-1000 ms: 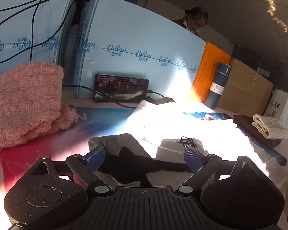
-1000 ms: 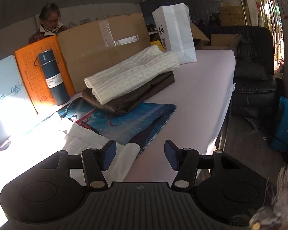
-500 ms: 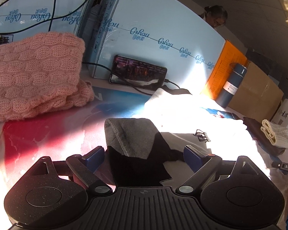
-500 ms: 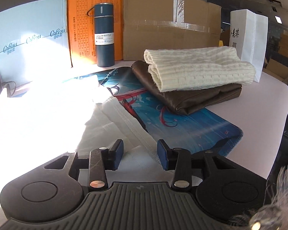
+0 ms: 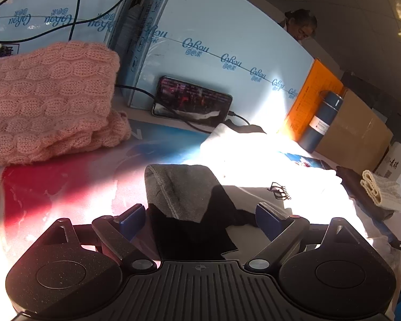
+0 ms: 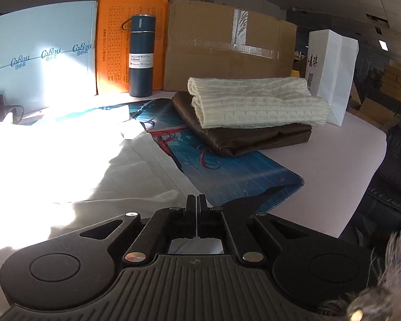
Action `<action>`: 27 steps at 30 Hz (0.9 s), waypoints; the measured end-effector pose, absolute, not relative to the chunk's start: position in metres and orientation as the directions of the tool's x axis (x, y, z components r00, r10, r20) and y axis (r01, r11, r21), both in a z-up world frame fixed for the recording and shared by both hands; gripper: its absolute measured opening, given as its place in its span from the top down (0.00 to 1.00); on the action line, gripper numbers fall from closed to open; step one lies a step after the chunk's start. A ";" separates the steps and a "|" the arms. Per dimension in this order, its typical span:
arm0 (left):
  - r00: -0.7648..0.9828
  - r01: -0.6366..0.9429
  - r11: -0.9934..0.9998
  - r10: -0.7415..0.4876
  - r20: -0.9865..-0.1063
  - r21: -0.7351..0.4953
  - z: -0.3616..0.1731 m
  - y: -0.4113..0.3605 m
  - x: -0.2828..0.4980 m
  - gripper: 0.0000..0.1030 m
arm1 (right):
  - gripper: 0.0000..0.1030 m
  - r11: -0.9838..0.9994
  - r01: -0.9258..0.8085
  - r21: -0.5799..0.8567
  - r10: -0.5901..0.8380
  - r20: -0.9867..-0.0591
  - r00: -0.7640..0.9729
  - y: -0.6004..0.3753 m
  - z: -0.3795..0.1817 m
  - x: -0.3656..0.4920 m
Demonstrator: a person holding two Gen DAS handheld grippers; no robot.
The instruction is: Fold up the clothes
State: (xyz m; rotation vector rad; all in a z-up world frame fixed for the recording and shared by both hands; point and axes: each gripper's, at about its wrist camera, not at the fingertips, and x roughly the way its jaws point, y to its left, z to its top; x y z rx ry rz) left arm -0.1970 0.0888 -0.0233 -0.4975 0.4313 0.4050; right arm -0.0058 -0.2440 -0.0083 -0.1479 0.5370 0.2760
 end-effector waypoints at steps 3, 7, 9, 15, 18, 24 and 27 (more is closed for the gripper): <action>0.834 -0.467 0.805 0.263 -0.485 -0.367 -0.023 0.089 -0.197 0.11 | 0.99 0.959 -0.282 -0.032 0.226 -0.516 0.826 -0.252 -0.008 -0.009; 0.834 -0.467 0.805 0.263 -0.485 -0.366 -0.024 0.088 -0.197 0.11 | 0.92 0.956 -0.282 0.078 0.284 -0.477 0.831 -0.258 0.001 -0.004; 0.834 -0.468 0.804 0.264 -0.485 -0.366 -0.023 0.088 -0.197 0.11 | 0.68 0.943 -0.299 0.148 0.333 -0.465 0.820 -0.259 0.006 0.004; 0.835 -0.466 0.804 0.262 -0.485 -0.368 -0.023 0.089 -0.198 0.11 | 0.60 0.924 -0.361 0.130 0.371 -0.543 0.753 -0.234 -0.003 0.027; 0.835 -0.466 0.804 0.262 -0.484 -0.370 -0.023 0.089 -0.198 0.11 | 0.94 0.929 -0.367 0.055 0.331 -0.571 0.751 -0.226 -0.008 0.022; 0.839 -0.459 0.808 0.256 -0.481 -0.371 -0.023 0.089 -0.198 0.11 | 0.98 0.950 -0.313 -0.016 0.255 -0.539 0.803 -0.238 -0.003 -0.004; 0.842 -0.453 0.811 0.252 -0.478 -0.370 -0.023 0.088 -0.197 0.11 | 0.98 0.953 -0.302 -0.011 0.246 -0.549 0.799 -0.245 -0.007 -0.010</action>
